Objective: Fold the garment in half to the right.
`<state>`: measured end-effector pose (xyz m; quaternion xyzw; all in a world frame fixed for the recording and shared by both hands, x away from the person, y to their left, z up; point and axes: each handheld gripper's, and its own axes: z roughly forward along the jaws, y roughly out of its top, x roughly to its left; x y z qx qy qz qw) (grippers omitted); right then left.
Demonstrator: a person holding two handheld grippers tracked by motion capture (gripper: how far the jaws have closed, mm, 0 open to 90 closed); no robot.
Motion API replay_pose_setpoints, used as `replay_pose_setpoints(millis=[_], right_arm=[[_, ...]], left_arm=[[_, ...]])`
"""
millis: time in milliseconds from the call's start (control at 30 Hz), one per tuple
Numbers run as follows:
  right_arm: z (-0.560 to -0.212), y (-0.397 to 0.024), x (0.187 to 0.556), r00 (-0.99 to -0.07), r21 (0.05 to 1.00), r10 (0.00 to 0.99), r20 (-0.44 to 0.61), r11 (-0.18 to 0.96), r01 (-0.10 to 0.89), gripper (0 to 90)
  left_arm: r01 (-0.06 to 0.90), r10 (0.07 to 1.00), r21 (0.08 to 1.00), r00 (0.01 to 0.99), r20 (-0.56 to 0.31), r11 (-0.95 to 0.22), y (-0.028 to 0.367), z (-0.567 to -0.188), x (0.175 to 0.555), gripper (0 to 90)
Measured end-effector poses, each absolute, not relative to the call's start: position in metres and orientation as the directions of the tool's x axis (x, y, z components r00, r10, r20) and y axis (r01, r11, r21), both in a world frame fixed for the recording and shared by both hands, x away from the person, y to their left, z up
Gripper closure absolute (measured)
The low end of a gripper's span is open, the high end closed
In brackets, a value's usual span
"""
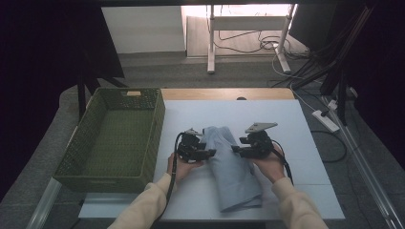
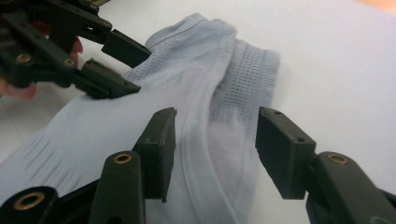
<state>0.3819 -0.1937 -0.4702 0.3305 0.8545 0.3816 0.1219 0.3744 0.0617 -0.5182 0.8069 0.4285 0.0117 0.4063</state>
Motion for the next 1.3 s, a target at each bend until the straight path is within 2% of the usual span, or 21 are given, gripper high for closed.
replay_pose_setpoints(millis=[100,267,367,600,733,1133,1300], right_arm=[[-0.474,-0.187,0.388,-0.760,0.713,0.646,0.069,0.501,0.490,57.1],[-0.482,-0.184,0.390,-0.778,0.658,0.614,0.129,0.534,0.530,77.8],[-0.481,-0.184,0.387,-0.787,0.649,0.604,0.127,0.549,0.527,84.6],[-0.461,-0.189,0.365,-0.804,0.702,0.595,-0.001,0.573,0.423,86.6],[-0.446,-0.201,0.352,-0.796,0.742,0.604,-0.038,0.550,0.383,86.7],[-0.469,-0.225,0.360,-0.756,0.685,0.655,-0.012,0.556,0.471,86.8],[-0.477,-0.226,0.364,-0.753,0.692,0.657,0.036,0.527,0.493,86.6]], left_arm=[[0.683,0.703,0.664,0.632,-0.328,-0.304,0.062,-0.518,0.375,41.4],[0.681,0.704,0.666,0.632,-0.324,-0.305,0.062,-0.518,0.373,40.9],[0.678,0.703,0.668,0.634,-0.322,-0.306,0.061,-0.517,0.372,40.9],[0.649,0.688,0.697,0.656,-0.311,-0.304,0.062,-0.508,0.364,39.8],[0.624,0.673,0.714,0.678,-0.294,-0.317,0.057,-0.502,0.359,39.0],[0.613,0.689,0.730,0.670,-0.277,-0.303,0.064,-0.496,0.359,34.7],[0.601,0.692,0.753,0.664,-0.283,-0.269,0.069,-0.492,0.358,39.8]])
